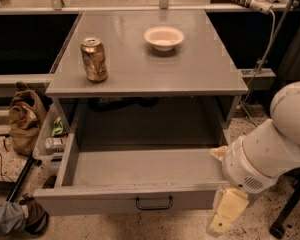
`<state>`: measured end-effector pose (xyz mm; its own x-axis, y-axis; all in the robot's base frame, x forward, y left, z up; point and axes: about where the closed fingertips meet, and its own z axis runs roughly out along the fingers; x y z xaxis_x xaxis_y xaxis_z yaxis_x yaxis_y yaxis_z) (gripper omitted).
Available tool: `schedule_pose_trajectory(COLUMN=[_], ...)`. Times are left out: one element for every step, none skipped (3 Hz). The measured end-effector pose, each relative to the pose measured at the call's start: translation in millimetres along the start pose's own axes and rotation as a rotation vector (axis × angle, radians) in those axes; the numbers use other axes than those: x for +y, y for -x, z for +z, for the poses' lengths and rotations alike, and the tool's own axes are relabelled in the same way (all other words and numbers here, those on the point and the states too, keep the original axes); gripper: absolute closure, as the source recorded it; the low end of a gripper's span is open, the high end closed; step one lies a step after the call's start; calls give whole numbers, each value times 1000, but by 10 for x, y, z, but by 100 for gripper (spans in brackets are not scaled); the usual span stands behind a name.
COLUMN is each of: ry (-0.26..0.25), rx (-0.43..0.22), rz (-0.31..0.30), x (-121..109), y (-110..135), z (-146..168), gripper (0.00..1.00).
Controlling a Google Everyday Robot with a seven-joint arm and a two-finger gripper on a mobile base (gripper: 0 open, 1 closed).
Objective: Close top drawer
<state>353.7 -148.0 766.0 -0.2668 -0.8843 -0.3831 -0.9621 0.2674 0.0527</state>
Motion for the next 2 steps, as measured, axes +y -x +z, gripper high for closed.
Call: schedule_pose_trajectory(ry=[46,69], rx=[-11,-4], rz=[-10,-14], x=[119,211], y=[-36,-91], z=[290,450], gripper=[0,0])
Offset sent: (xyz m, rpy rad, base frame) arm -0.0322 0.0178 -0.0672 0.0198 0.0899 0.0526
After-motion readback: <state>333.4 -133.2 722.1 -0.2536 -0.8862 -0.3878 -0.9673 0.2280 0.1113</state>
